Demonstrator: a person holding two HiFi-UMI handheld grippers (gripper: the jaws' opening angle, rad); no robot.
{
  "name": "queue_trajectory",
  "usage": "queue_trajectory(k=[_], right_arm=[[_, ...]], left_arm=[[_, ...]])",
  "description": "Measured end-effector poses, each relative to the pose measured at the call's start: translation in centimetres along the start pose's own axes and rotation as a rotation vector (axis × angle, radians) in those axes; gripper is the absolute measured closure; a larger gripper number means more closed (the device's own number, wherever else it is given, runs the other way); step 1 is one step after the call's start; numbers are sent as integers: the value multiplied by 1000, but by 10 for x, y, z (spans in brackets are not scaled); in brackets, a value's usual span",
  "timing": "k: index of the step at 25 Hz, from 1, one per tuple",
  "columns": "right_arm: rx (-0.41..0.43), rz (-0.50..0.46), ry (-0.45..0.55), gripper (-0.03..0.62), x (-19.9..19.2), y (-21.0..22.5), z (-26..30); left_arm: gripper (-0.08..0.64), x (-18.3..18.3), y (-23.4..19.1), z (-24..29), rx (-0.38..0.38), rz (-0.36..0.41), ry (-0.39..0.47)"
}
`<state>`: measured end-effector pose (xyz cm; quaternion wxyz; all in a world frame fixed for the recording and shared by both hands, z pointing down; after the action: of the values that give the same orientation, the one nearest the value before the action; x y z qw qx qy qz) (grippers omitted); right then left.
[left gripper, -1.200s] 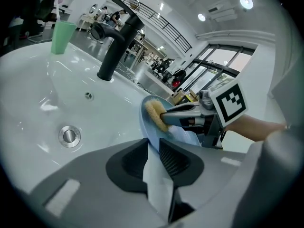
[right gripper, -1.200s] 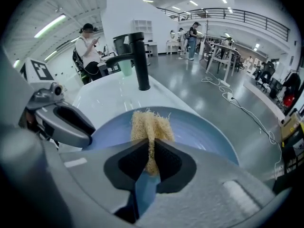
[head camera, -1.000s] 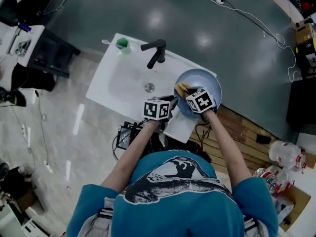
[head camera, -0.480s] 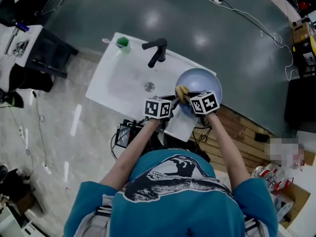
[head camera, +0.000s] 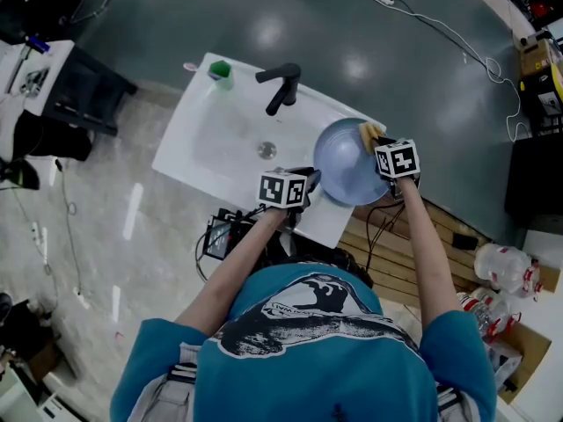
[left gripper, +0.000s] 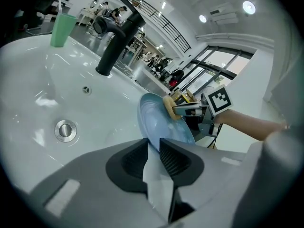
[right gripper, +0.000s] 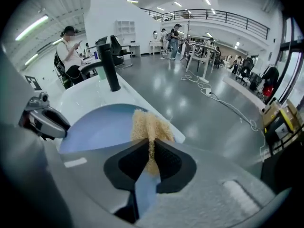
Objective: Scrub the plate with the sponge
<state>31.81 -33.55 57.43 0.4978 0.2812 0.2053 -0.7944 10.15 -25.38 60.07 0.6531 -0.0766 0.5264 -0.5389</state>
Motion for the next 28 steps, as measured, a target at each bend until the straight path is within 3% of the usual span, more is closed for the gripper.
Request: queue_trajectory(k=[4,7,19,25,28], right_arm=[[-29,-73,-30,552,-10,5,9],[-17,-65,-31,554,-14,-7,5],[297,-29,-53,555,-54,-121,-32],[383,-43,-84,555,-56,-138,-33],[333,-37,-62,557,-49,-117,-34]], left_arm=[[470,-1,1,-1,4,-4,1],[470,0,2,-1,7,-5,4],[474,-1,3,-3,49,-15,24],[488,1,1,-2,70,-26,40],[485,1,1,-2,70,-29,41]])
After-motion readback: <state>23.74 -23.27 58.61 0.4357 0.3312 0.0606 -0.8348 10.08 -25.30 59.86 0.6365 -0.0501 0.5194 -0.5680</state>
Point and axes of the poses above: the fingertips, and each gripper's own axes: z forward along the fingers, y to its right, x out of its top, the point moved 5 cm from there along -z, backward along the fingers, and after that the axes turned 10 degrees about y, right-handed, at the moved point
